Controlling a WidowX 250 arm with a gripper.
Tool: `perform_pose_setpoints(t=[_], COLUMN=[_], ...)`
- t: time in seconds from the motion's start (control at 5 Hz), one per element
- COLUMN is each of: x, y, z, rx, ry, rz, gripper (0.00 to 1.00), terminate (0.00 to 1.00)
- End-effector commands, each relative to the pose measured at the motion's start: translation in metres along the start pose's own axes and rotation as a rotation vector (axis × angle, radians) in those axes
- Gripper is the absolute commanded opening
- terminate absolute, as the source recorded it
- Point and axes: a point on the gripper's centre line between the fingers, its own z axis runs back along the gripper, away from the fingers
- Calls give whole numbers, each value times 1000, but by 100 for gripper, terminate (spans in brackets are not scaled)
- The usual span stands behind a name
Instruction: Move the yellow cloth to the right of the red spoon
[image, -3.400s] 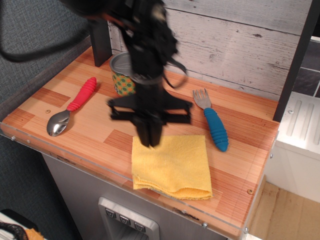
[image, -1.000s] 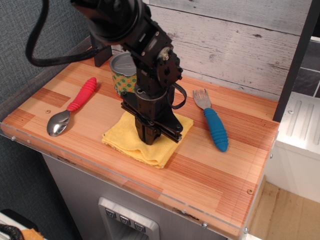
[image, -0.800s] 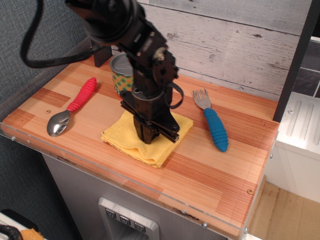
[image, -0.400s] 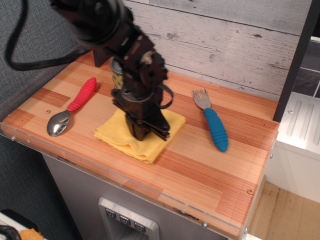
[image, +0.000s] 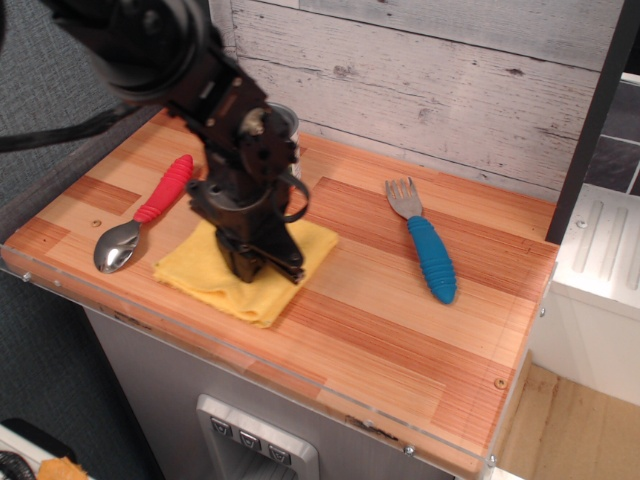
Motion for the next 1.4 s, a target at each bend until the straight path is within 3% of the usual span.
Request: perform_pose_setpoints(t=[0.0,0.6,0.8,1.2], x=[-53,-43,-38,-27], y=[5,12,15,23], z=[-10,5,17,36], rx=[-42,-7,10,-2], ry=[150,111,84,24], rz=[-8,-20,-17,6], gripper=[0,0,100,100], terminate=[0,0,0,0])
